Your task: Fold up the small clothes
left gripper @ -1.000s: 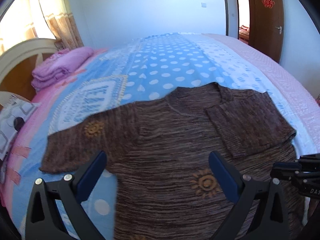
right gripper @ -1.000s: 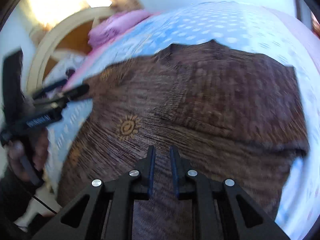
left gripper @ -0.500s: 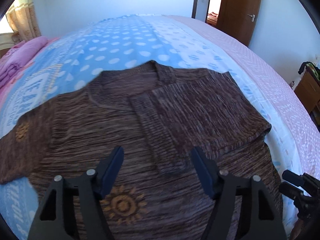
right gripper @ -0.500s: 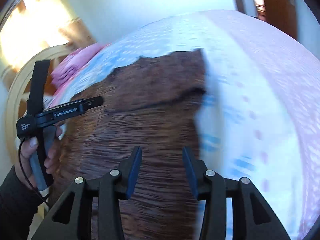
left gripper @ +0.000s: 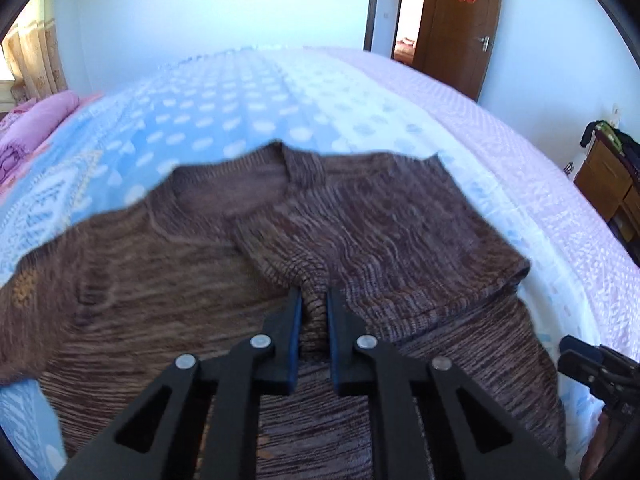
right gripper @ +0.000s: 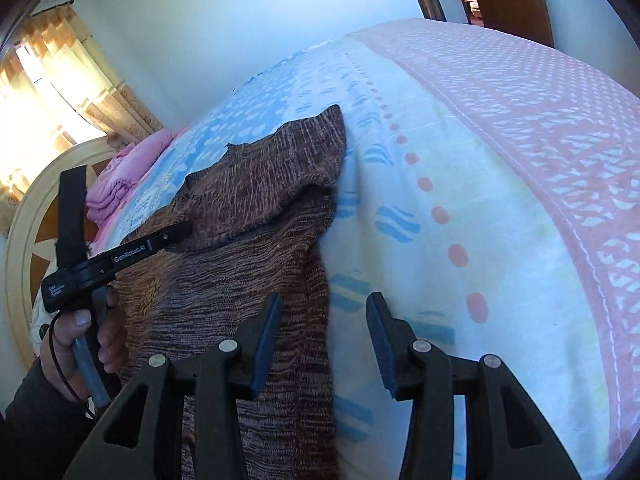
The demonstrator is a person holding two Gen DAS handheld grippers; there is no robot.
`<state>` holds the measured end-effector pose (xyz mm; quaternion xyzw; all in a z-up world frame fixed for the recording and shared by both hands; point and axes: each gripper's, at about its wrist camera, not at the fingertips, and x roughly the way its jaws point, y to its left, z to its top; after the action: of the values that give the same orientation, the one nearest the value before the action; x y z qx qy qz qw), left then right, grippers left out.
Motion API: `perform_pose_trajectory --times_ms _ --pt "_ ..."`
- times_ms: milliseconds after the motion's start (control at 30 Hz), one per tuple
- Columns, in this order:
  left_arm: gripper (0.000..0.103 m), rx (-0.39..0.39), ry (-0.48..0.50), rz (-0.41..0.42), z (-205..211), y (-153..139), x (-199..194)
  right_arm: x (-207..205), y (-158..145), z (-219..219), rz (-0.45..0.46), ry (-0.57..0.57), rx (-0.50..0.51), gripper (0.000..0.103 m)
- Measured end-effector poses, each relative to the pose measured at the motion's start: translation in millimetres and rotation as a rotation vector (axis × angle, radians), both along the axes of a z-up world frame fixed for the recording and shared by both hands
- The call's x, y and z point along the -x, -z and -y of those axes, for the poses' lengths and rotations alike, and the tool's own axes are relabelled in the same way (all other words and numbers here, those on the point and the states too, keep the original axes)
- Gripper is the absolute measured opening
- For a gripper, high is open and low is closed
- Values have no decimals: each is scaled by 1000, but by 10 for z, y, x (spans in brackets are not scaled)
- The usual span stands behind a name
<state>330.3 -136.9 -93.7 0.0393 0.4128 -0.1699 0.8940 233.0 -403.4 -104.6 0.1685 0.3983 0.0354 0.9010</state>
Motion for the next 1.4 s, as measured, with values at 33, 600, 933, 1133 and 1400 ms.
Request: perform_pose_trajectory --times_ms 33,600,933,1133,1400 --pt "12 -11 -10 21 -35 -54 20 0 -5 25 2 10 -7 47" --pt "55 29 -66 -72 -472 123 -153 17 64 -57 5 6 1 52" --pt "29 182 -104 -212 -587 203 -787 26 82 -185 17 -10 61 63" --pt "13 118 -59 -162 -206 241 -746 34 104 -269 24 -36 125 66" --pt "14 -219 -21 99 10 91 -335 24 113 -289 22 -49 134 68"
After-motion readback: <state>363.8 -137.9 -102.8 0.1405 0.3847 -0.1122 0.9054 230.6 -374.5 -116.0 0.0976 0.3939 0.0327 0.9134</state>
